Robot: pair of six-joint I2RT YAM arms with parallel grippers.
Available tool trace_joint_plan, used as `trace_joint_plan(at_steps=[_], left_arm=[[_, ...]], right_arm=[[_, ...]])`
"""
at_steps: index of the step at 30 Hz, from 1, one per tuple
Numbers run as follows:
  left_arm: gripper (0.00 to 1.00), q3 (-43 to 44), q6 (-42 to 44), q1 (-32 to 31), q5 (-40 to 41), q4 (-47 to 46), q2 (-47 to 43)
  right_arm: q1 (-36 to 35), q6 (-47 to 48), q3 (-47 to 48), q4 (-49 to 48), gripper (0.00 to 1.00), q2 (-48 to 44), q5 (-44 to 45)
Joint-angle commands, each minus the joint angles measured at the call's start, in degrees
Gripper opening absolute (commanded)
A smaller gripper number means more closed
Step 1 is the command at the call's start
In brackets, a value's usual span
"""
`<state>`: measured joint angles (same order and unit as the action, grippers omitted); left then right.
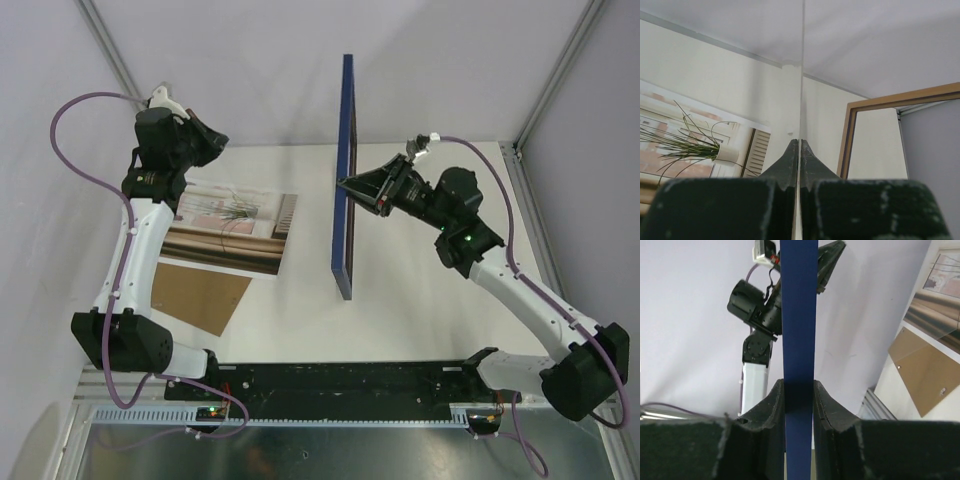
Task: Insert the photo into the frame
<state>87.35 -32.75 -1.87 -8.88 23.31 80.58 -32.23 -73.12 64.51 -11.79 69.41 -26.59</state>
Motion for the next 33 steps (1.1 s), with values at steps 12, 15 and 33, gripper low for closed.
trace_joint_plan(at_steps=[12,15,33], left_arm=[[0.00,1.9,0.9,0.6,0.1,-2.1,-2.2],[0.00,1.9,0.9,0.5,0.1,-2.1,-2.2],[0.00,2.4,1.0,0.5,-0.4,-1.7,-1.5]], right_arm=[[10.9,-22.9,-19.0,-36.2,0.00,-3.9,-6.0],[12.2,-25.8,-21.2,-40.8,0.00,-2.9,-7.7],[16.3,-26.5,-30.0,-45.6,0.00,-0.5,-13.8]])
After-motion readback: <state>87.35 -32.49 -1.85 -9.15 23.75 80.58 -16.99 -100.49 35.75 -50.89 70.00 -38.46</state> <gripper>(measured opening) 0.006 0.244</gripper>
